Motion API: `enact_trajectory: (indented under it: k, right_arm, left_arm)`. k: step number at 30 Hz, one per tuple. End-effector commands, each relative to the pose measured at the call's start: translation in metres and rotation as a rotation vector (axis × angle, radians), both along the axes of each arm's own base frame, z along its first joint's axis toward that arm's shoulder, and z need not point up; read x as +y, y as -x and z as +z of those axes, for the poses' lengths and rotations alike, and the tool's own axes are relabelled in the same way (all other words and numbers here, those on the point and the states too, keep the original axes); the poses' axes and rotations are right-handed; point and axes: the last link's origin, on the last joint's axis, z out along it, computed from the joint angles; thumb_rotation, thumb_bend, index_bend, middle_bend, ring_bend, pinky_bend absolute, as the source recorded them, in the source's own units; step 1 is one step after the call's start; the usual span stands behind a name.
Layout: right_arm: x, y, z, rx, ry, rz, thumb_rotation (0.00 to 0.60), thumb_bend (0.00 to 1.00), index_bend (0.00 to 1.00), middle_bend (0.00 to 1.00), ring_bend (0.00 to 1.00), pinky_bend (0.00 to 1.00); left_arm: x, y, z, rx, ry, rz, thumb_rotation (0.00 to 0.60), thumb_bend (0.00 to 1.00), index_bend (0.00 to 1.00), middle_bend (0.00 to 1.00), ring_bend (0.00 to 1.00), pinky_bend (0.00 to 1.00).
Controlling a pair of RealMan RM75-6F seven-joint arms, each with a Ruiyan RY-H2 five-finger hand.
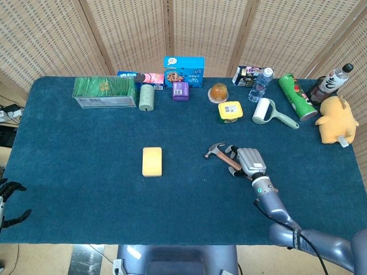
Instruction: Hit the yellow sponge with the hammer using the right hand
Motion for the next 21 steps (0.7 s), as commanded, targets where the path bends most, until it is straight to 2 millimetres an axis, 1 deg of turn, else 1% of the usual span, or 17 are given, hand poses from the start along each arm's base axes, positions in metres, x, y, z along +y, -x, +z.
enact_trajectory:
  k: [1, 7, 9, 12, 14, 15, 17, 19, 21]
  right_arm:
    - [0.003, -0.001, 0.006, -0.018, 0.010, 0.011, 0.600, 0.40, 0.26, 0.38, 0.37, 0.37]
    - [0.009, -0.001, 0.022, -0.070, 0.051, 0.038, 0.600, 0.40, 0.26, 0.37, 0.35, 0.36]
    - [0.012, -0.002, 0.030, -0.104, 0.102, 0.064, 0.600, 0.40, 0.29, 0.39, 0.36, 0.37]
    - [0.016, 0.000, 0.037, -0.137, 0.179, 0.093, 0.600, 0.39, 0.41, 0.48, 0.45, 0.43]
    - [0.020, 0.004, 0.043, -0.154, 0.240, 0.115, 0.600, 0.39, 0.51, 0.57, 0.55, 0.49]
    - [0.025, 0.009, 0.050, -0.164, 0.292, 0.124, 0.600, 0.39, 0.53, 0.59, 0.58, 0.52]
    - [0.032, 0.019, 0.057, -0.152, 0.327, 0.132, 0.600, 0.39, 0.58, 0.66, 0.68, 0.60]
    - [0.039, 0.029, 0.064, -0.114, 0.347, 0.134, 0.600, 0.39, 0.61, 0.70, 0.72, 0.65]
    - [0.048, 0.040, 0.071, -0.061, 0.368, 0.132, 0.600, 0.39, 0.62, 0.71, 0.74, 0.68]
  left_arm:
    - [0.000, 0.000, 0.000, 0.000, 0.000, -0.001, 0.600, 0.23, 0.36, 0.27, 0.12, 0.13]
    - [-0.001, -0.001, 0.000, 0.002, -0.004, 0.000, 0.600, 0.23, 0.36, 0.27, 0.12, 0.13]
    - [-0.002, -0.002, 0.000, 0.001, -0.011, -0.003, 0.600, 0.23, 0.36, 0.27, 0.12, 0.13]
    - [-0.002, -0.002, 0.000, 0.001, -0.021, -0.002, 0.600, 0.22, 0.36, 0.27, 0.12, 0.13]
    - [-0.003, -0.002, -0.001, 0.000, -0.025, -0.001, 0.600, 0.22, 0.35, 0.27, 0.12, 0.13]
    - [-0.004, -0.001, -0.001, -0.002, -0.029, 0.001, 0.600, 0.22, 0.36, 0.27, 0.12, 0.13]
    - [-0.004, -0.001, -0.002, -0.001, -0.032, 0.001, 0.600, 0.22, 0.36, 0.27, 0.12, 0.13]
    - [-0.004, -0.001, -0.002, 0.000, -0.038, 0.000, 0.600, 0.22, 0.36, 0.27, 0.12, 0.13]
    - [-0.004, -0.001, -0.002, 0.000, -0.043, 0.001, 0.600, 0.22, 0.36, 0.27, 0.12, 0.13]
